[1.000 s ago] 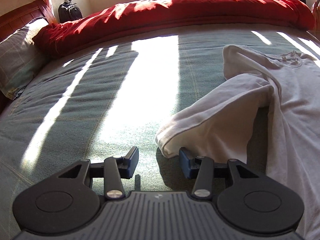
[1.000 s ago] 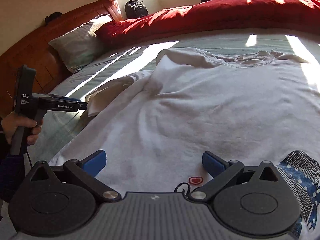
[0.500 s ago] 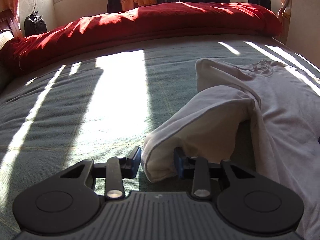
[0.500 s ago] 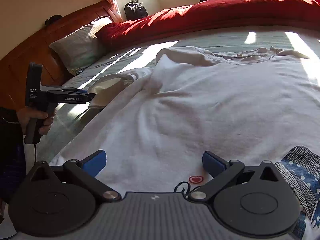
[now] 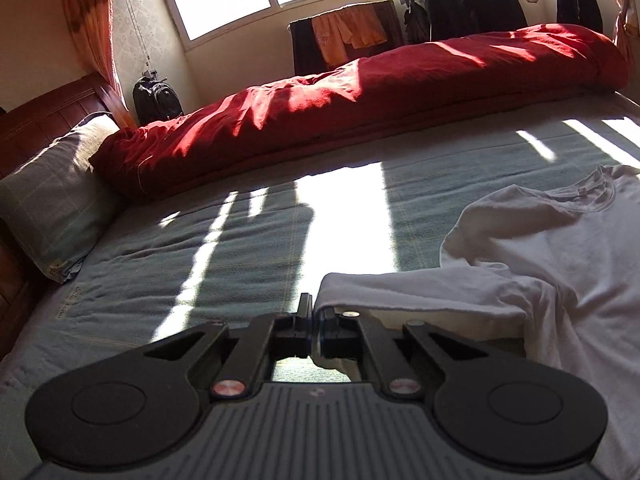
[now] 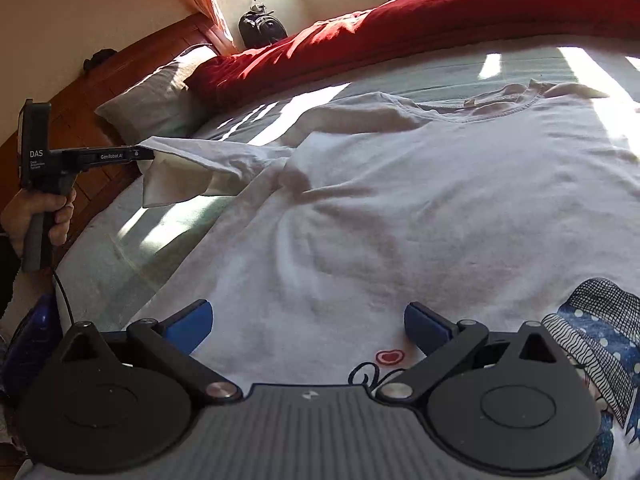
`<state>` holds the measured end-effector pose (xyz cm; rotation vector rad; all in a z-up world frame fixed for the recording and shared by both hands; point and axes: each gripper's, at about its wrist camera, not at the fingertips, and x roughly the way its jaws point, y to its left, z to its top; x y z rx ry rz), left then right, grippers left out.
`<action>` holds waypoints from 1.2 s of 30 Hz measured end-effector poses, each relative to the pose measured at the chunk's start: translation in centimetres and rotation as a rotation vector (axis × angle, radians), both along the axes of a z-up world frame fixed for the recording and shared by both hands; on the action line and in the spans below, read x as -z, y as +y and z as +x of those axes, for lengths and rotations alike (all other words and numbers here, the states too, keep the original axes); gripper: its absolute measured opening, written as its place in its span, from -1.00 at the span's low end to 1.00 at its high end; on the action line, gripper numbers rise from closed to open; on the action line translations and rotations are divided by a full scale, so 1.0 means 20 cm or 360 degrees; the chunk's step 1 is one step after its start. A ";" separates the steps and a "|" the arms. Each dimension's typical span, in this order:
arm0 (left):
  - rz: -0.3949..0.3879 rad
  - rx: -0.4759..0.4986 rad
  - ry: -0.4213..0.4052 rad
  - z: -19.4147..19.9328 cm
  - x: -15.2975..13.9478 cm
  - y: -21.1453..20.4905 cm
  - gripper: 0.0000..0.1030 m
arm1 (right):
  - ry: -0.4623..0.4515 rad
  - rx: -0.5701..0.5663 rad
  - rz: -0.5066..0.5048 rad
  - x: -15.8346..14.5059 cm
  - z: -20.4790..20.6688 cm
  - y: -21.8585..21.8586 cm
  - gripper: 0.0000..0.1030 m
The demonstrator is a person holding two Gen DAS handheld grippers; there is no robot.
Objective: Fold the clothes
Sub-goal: 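Grasp the folded-over sleeve with the left tool and pull it outward, then open the left tool to release the sleeve and lift it away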
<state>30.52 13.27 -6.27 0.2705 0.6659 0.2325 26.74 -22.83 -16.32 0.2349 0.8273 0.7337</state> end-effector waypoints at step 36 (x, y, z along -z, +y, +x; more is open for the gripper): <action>0.0005 0.0707 0.0576 -0.40 0.27 -0.74 -0.67 | -0.0034 -0.0009 -0.0031 0.02 -0.01 0.01 1.00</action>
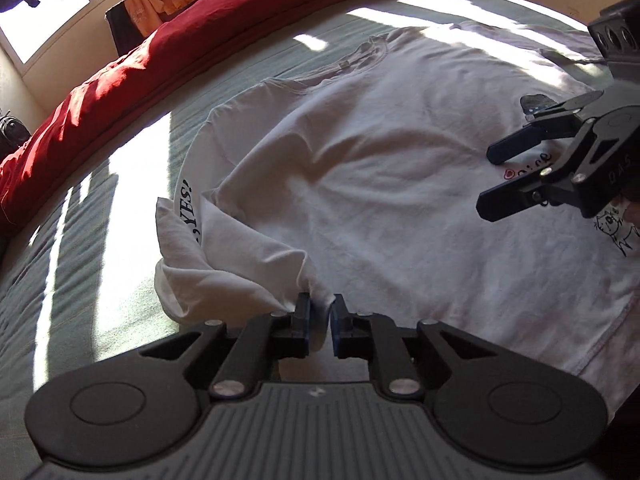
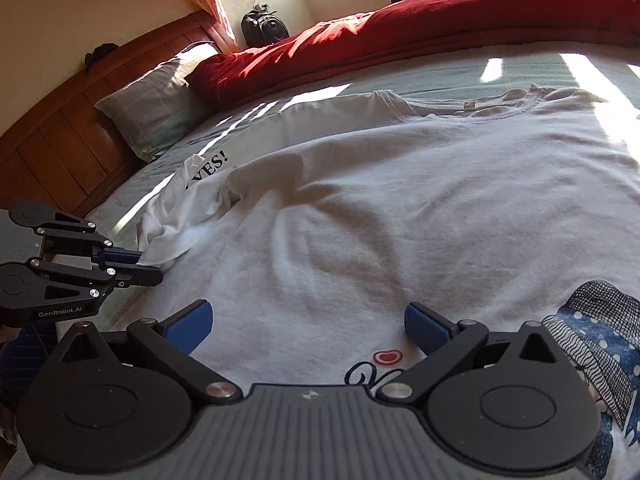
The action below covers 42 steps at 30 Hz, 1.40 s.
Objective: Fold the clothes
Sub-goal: 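Open the left tool to release the sleeve and lift it away, then grasp the sleeve cuff with the left tool, pull it outward, release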
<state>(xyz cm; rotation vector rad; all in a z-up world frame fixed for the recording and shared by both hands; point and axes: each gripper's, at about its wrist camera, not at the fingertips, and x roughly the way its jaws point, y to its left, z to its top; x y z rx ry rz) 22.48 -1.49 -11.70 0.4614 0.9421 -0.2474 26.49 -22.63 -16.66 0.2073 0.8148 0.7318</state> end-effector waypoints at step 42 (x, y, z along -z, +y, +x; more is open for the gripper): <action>-0.0555 -0.1196 -0.0113 0.58 -0.27 0.88 -0.92 | 0.0092 0.0027 0.0118 0.01 0.04 -0.06 1.00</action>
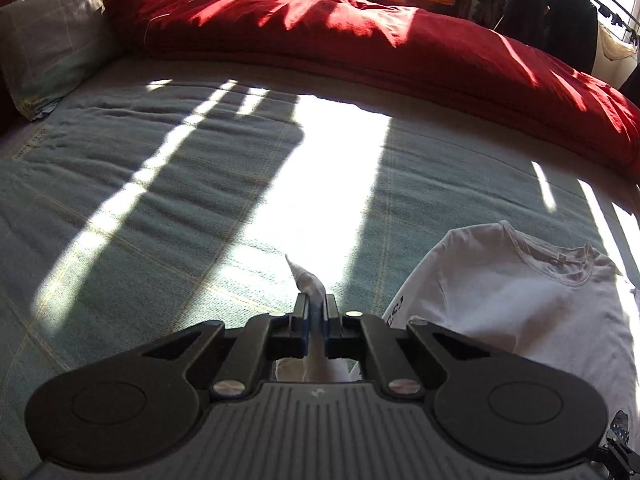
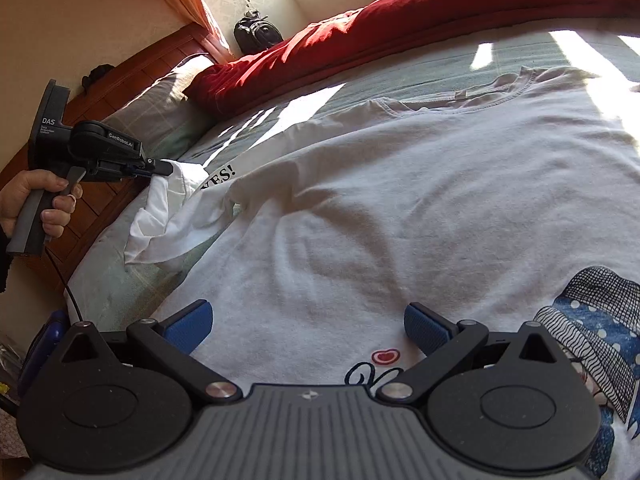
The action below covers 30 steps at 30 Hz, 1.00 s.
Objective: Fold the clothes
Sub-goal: 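Grasp the sleeve cuff with the left tool, pull it outward, release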
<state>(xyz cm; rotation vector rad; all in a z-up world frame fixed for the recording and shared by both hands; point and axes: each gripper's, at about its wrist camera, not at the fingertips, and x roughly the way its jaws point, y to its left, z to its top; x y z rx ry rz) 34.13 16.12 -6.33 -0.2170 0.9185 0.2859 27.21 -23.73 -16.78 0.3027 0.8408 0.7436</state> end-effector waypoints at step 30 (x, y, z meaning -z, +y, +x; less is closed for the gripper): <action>0.0103 -0.0525 0.0143 -0.07 0.25 0.59 -0.59 | -0.0089 -0.0030 -0.0064 0.01 -0.02 0.03 1.00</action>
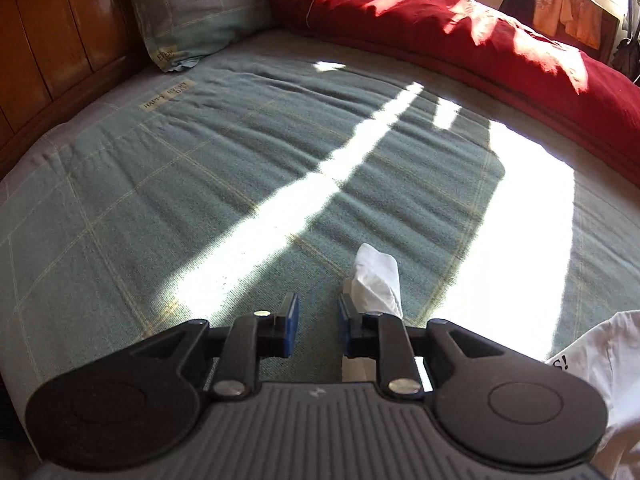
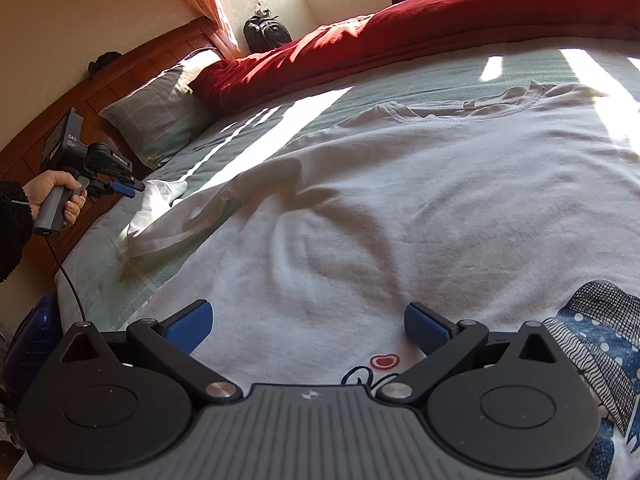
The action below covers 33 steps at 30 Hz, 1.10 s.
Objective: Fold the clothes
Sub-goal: 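Grasp the sleeve cuff with the left tool, pull it outward, release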
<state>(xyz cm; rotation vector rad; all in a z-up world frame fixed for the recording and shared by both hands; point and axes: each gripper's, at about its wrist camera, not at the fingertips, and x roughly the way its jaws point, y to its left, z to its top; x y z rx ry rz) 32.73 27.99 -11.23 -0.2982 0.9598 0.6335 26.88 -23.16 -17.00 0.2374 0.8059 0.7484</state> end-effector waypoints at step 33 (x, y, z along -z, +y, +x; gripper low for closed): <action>-0.0226 0.0154 -0.0197 0.15 0.27 -0.11 -0.03 | -0.0034 -0.0021 -0.0014 0.00 -0.01 0.00 1.00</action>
